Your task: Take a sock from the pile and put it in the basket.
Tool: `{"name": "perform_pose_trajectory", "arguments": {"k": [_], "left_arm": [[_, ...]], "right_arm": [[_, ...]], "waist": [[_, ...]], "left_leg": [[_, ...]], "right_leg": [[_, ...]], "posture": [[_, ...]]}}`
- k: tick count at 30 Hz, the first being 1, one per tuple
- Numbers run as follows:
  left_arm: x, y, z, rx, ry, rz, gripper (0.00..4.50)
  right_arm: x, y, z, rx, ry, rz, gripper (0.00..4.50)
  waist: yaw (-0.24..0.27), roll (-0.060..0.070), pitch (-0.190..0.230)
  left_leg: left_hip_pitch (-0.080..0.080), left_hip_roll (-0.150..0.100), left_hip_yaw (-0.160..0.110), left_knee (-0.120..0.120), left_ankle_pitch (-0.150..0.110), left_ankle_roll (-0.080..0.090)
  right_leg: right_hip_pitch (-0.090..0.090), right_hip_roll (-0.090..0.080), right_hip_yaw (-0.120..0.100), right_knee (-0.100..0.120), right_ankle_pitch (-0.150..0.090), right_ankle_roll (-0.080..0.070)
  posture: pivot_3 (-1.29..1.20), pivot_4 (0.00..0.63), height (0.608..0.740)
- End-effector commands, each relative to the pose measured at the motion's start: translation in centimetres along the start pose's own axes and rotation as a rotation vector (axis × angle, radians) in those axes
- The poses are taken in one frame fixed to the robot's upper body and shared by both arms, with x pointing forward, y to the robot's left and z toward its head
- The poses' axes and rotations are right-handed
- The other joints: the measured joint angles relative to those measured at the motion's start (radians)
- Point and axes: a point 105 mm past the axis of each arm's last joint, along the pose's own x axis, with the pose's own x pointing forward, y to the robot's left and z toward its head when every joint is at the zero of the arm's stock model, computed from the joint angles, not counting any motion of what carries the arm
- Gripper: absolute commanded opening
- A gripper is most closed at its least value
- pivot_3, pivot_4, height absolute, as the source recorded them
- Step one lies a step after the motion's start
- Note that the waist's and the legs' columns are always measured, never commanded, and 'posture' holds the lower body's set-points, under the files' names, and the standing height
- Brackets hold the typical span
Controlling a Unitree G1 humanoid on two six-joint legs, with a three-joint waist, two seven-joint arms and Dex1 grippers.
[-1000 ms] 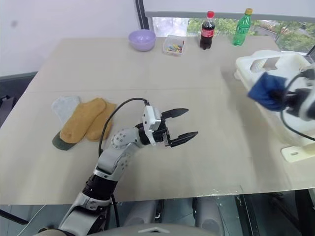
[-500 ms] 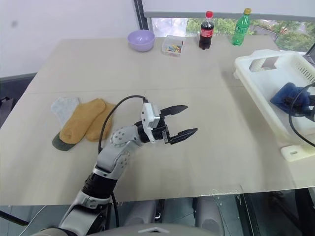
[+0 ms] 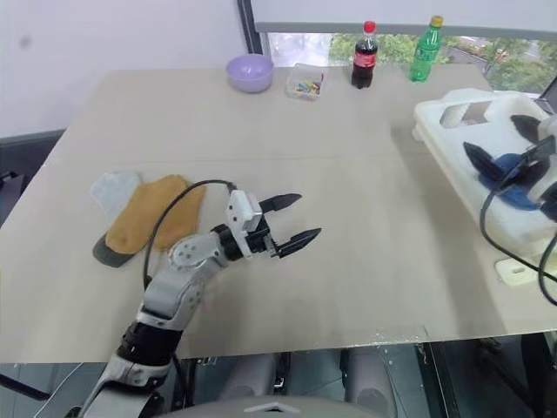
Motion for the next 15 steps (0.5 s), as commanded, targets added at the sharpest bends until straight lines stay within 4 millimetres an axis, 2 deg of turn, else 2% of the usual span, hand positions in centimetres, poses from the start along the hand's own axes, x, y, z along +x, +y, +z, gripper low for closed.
{"name": "perform_pose_trajectory", "arguments": {"k": [1,5,8,11,15], "left_arm": [[-2.4,0.0,1.2,-0.009,0.005,0.084,4.5],[-5.4,-0.6,0.1,-0.014,0.093,0.173,4.5],[-7.3,-1.3,-0.6,-0.015,0.14,0.219,4.5],[-9.7,-2.3,-1.8,-0.033,0.202,0.274,4.5],[-11.6,-2.7,-2.7,-0.02,0.255,0.312,4.5]], "right_arm": [[-0.2,4.9,-1.0,0.137,-0.024,0.148,4.39],[-2.8,7.2,-5.5,0.286,0.093,0.157,4.39],[-5.0,8.5,-7.8,0.313,0.173,0.185,4.39],[-7.5,8.3,-9.8,0.312,0.263,0.214,4.39],[-9.1,7.8,-11.0,0.303,0.322,0.245,4.39]], "waist": [[0.002,0.0,0.0],[0.009,0.0,0.0],[0.007,-0.001,-0.001],[-0.001,0.0,-0.001],[-0.003,-0.001,-0.001]], "left_leg": [[-0.001,0.0,0.0,0.0,0.0,0.0],[-0.001,-0.005,0.0,0.0,0.0,0.0],[0.002,-0.006,0.0,0.001,0.0,0.0],[0.007,-0.005,0.002,0.0,0.0,0.0],[0.011,-0.001,0.009,0.0,0.0,0.0]], "right_leg": [[-0.001,0.0,0.0,0.0,0.0,0.0],[0.0,-0.005,0.0,0.0,0.0,0.0],[0.002,-0.005,0.003,0.0,-0.004,0.001],[0.004,-0.004,0.008,0.001,-0.004,0.002],[0.004,-0.001,0.012,0.002,-0.004,0.002]], "posture": [[0.0,0.15,0.73],[0.0,0.15,0.73],[0.0,0.15,0.73],[0.0,0.15,0.73],[0.0,0.15,0.73]]}}
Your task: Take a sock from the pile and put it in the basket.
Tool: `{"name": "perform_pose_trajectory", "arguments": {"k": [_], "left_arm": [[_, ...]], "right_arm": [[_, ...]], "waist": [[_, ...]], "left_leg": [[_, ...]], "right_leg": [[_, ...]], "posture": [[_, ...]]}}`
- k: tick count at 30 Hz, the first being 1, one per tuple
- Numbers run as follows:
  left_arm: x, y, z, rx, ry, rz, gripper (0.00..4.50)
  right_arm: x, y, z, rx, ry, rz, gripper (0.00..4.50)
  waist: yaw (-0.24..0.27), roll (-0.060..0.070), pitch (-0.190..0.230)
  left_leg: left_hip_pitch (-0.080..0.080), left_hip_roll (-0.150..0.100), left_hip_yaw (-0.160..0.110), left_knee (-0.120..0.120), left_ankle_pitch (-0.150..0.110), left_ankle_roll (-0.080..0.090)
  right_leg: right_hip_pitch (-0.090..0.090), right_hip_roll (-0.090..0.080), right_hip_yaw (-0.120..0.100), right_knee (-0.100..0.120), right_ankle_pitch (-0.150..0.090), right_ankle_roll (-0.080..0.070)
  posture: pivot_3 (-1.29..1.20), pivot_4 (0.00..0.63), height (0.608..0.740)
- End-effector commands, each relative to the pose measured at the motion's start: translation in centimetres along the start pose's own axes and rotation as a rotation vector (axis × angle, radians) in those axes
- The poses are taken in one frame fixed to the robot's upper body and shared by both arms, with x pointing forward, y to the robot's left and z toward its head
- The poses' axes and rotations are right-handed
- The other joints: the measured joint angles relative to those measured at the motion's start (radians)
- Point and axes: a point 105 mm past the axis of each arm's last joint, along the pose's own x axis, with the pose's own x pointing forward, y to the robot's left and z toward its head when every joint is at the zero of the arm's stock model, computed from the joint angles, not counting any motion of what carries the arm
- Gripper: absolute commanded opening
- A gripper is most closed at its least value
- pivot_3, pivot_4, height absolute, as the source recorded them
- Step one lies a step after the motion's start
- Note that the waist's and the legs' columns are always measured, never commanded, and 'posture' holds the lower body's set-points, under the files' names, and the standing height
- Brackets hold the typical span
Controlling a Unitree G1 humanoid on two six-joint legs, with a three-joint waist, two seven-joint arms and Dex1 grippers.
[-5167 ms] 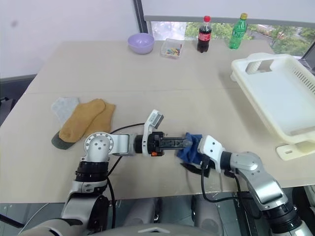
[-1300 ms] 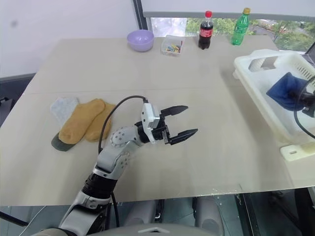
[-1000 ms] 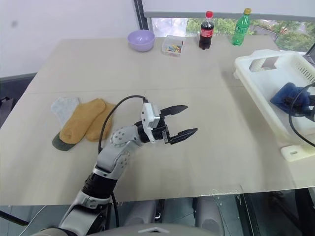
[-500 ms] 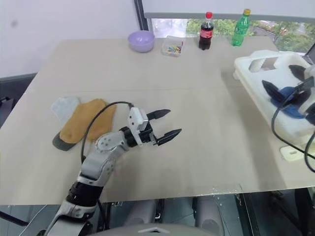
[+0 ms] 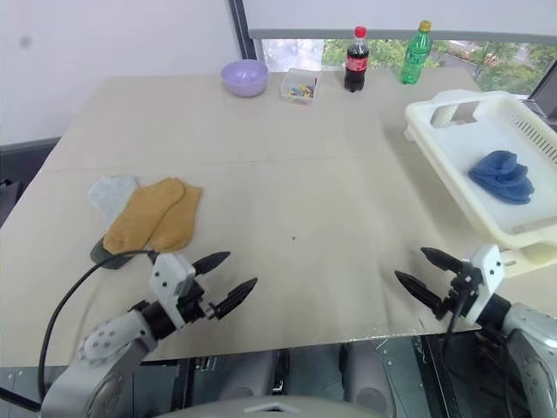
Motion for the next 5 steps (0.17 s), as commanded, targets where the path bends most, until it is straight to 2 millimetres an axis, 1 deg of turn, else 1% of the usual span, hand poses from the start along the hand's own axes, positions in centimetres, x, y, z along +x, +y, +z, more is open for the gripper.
{"name": "perform_pose_trajectory", "arguments": {"k": [1,5], "left_arm": [[-1.08,0.46,1.06,0.083,-0.03,0.033,4.5],[-1.87,0.75,0.32,0.093,-0.013,0.063,4.5]], "right_arm": [[-1.06,-0.36,0.19,-0.055,0.01,0.028,4.39],[-1.61,-0.12,-0.51,-0.008,0.016,0.056,4.39]], "waist": [[0.003,-0.001,0.0],[0.006,0.0,0.0]], "left_leg": [[0.0,0.002,0.002,0.0,0.0,0.0],[0.0,0.007,0.001,0.0,0.0,0.0]], "right_leg": [[0.0,0.002,0.0,0.0,0.0,0.0],[0.0,0.01,0.003,0.0,0.0,0.0]], "posture": [[0.0,0.15,0.73],[0.0,0.15,0.73]]}}
